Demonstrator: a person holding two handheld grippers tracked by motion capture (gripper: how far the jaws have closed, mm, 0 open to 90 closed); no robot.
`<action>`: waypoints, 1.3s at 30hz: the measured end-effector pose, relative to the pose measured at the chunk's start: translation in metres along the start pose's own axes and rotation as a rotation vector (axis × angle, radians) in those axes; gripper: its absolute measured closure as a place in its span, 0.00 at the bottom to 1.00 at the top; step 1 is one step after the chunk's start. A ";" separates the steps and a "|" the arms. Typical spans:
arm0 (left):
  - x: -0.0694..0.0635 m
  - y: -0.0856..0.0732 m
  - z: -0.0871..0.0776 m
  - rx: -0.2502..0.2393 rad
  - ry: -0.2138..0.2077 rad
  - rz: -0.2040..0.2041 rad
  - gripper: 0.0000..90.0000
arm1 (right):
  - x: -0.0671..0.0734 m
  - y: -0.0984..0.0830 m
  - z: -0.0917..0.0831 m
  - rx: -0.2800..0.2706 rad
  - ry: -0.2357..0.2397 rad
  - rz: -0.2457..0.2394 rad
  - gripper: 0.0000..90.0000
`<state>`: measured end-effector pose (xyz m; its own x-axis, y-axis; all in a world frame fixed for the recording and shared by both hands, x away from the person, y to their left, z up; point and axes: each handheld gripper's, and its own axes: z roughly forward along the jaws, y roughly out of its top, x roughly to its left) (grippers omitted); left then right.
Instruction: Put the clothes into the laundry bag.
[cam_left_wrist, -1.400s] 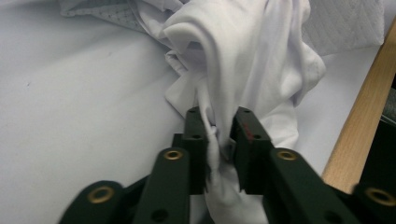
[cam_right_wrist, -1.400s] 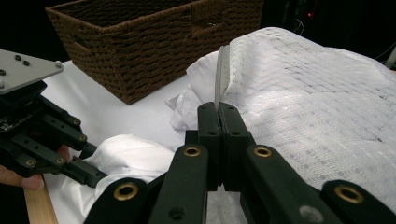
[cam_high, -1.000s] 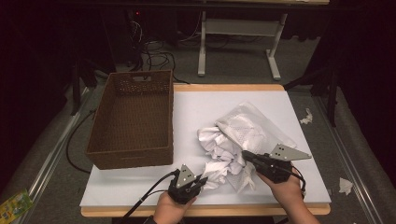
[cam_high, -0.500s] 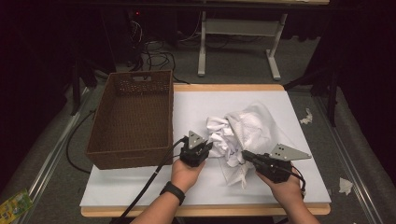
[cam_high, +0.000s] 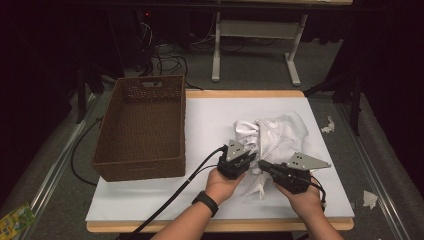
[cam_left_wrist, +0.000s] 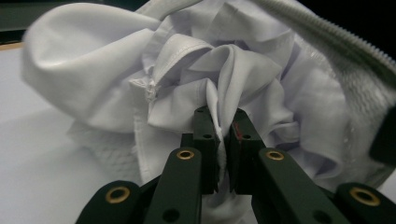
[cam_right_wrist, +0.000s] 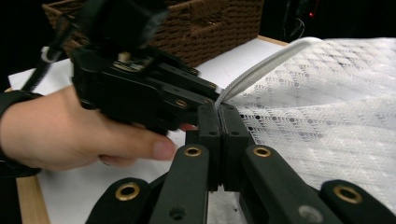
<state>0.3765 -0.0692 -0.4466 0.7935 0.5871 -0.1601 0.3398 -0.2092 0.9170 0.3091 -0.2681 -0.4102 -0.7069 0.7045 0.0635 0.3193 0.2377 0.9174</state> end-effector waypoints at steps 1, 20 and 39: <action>-0.002 0.001 0.003 -0.002 -0.006 0.004 0.94 | 0.001 0.000 -0.001 -0.003 0.003 0.000 1.00; -0.010 -0.001 0.034 -0.013 -0.056 -0.015 0.88 | 0.007 0.005 -0.014 -0.104 0.101 0.019 1.00; 0.020 -0.026 -0.065 0.040 -0.003 0.057 0.43 | 0.002 0.003 -0.013 -0.079 0.020 0.008 1.00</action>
<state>0.3506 -0.0013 -0.4495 0.8137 0.5709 -0.1088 0.3138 -0.2739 0.9091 0.3005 -0.2743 -0.4023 -0.7176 0.6921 0.0780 0.2744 0.1780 0.9450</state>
